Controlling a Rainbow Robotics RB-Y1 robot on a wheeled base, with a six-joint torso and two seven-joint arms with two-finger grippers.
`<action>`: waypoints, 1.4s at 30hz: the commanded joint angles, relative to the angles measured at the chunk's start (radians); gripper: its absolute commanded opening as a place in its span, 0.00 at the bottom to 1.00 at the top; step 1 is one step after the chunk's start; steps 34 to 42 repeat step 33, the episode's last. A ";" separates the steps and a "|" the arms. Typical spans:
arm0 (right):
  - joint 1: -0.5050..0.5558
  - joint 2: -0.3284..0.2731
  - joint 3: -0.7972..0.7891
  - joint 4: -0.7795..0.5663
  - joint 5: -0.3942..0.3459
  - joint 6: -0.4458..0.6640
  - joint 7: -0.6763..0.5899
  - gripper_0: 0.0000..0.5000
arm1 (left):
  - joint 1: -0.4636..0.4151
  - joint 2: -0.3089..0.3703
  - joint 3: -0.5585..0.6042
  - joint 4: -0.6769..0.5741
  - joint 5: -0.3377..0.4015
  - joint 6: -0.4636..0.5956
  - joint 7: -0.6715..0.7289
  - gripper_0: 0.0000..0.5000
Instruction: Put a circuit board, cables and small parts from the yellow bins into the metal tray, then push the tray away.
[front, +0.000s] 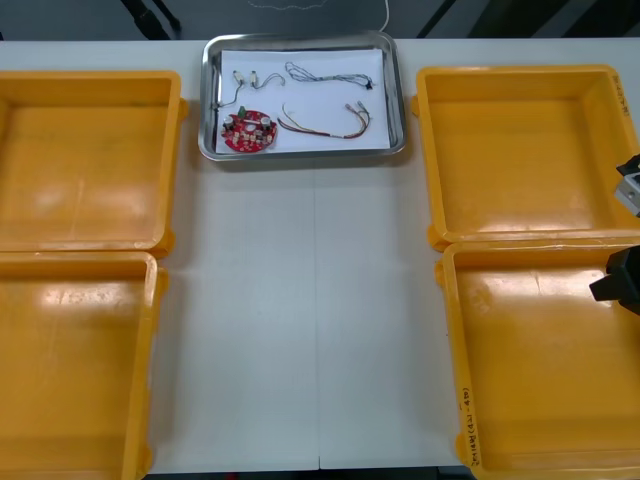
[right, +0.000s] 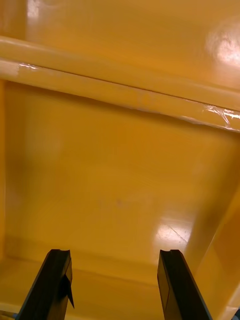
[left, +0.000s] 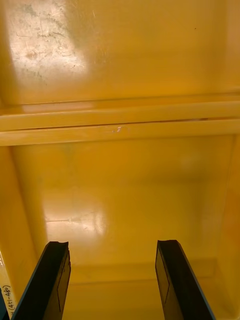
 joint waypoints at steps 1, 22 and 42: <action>0.037 -0.035 -0.050 -0.030 0.008 0.012 -0.055 1.00 | 0.015 0.045 0.027 -0.024 0.002 0.006 -0.083 1.00; 0.046 -0.035 -0.057 -0.030 0.007 0.008 -0.093 1.00 | 0.015 0.045 0.027 -0.024 0.002 0.006 -0.083 1.00; 0.046 -0.035 -0.057 -0.030 0.007 0.008 -0.093 1.00 | 0.015 0.045 0.027 -0.024 0.002 0.006 -0.083 1.00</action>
